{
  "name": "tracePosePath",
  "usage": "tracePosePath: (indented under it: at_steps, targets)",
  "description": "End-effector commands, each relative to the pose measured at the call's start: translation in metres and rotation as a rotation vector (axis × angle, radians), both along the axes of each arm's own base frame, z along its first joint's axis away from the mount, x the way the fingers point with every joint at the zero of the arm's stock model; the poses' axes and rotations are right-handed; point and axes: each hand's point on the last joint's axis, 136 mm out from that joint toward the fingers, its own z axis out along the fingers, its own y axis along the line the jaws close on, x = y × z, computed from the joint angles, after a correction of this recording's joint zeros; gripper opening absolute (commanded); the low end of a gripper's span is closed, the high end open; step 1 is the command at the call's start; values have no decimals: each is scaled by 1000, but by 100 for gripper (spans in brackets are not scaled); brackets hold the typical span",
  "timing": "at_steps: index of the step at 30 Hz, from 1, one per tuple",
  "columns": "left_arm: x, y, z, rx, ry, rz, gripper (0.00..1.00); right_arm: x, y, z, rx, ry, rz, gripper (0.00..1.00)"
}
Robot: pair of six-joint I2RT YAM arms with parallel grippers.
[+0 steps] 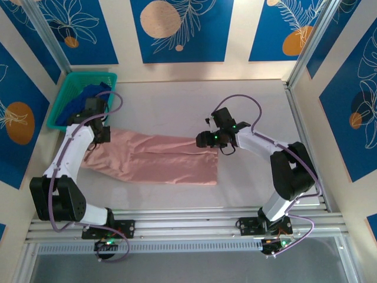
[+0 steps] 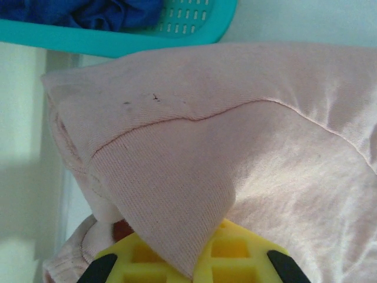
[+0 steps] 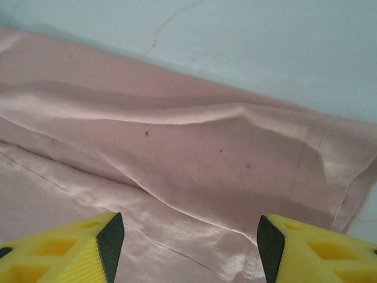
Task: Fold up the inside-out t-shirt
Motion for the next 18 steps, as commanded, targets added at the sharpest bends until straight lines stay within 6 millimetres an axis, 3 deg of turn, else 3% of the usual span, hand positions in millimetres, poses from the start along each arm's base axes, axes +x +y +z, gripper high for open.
tracePosePath:
  at_steps: [1, 8, 13, 18]
  targets:
    - [1, 18, 16, 88, -2, 28, 0, -5, 8, 2, 21, 32, 36, 63]
    - [-5, 40, 28, 166, -13, 83, 0, -11, 23, 1, 44, 51, 82, 62]
    - [-5, 33, 27, 121, -22, 74, 0, -14, 44, -5, 64, 76, 130, 61]
    - [-5, 25, 28, 75, -35, 60, 0, -17, 48, -27, 48, 122, 135, 55]
